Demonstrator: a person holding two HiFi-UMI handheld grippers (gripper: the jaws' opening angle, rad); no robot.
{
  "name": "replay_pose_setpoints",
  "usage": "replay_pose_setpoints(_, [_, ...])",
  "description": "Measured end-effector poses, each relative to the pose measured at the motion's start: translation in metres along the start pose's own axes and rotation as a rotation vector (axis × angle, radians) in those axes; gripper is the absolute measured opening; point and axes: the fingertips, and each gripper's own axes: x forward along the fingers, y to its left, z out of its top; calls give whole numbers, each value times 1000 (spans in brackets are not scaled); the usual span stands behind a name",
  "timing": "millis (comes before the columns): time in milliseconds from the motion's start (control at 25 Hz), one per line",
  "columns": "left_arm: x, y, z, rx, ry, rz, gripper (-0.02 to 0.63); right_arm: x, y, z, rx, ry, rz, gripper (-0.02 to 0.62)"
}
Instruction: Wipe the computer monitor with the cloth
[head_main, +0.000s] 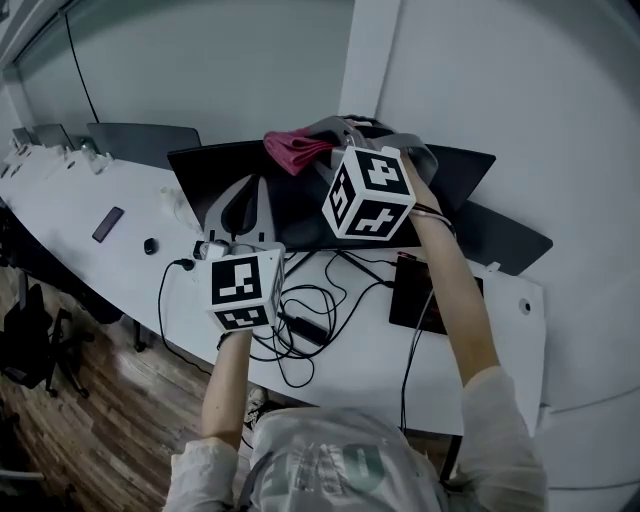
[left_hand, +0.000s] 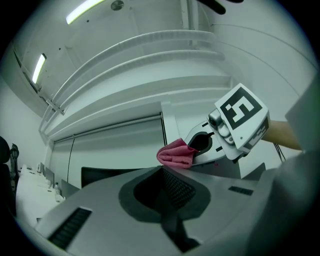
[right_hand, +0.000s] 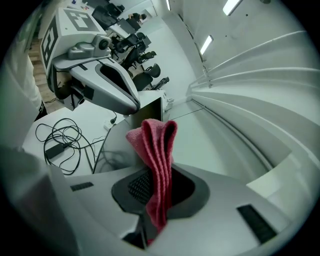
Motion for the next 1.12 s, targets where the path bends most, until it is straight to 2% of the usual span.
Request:
replay_pose_setpoints(440, [38, -99, 7, -47, -11, -91, 15, -52, -8, -99, 25, 105, -12, 48])
replay_pose_setpoints(680, [69, -182, 9, -109, -4, -201, 15, -86, -13, -169, 54, 163, -30, 48])
replay_pose_setpoints(880, [104, -240, 19, -193, -36, -265, 15, -113, -16, -224, 58, 227, -35, 48])
replay_pose_setpoints(1120, [129, -306, 28, -188, -46, -364, 15, -149, -24, -301, 92, 344, -39, 48])
